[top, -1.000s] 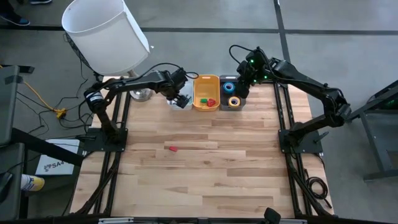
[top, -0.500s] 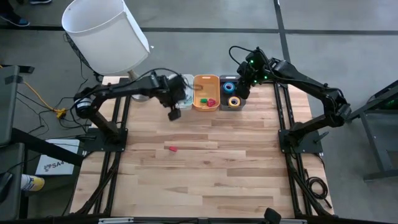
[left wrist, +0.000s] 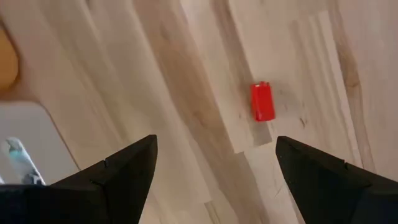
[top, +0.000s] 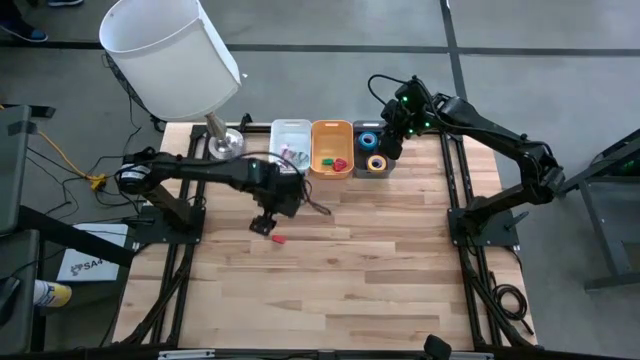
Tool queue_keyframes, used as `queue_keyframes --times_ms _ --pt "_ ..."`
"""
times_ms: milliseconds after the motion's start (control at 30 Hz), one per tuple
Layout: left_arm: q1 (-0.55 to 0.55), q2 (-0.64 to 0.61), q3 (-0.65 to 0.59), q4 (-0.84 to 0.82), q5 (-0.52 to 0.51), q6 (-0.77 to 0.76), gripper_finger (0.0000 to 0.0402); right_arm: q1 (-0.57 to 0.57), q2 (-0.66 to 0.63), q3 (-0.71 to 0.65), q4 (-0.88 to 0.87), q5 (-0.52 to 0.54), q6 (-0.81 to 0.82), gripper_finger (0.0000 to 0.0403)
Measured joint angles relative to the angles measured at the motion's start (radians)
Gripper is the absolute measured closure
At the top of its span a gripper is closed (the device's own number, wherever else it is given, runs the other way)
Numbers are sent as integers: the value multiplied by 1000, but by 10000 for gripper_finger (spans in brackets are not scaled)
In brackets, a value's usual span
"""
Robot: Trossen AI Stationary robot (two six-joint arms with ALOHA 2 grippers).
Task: Pick and place Stapler, Stapler remover, tape
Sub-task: Put the red stapler into the yellow bin
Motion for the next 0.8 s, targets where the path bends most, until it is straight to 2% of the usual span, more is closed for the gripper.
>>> queue_keyframes --times_ms 100,400,800 --pt "-48 10 0 -5 -32 -3 78 0 0 0 -4 -3 0 237" --pt "-151 22 -66 51 -28 -99 78 0 0 0 -8 -18 0 237" --pt "-190 24 -176 151 -10 -258 78 0 0 0 -9 -19 -8 237"
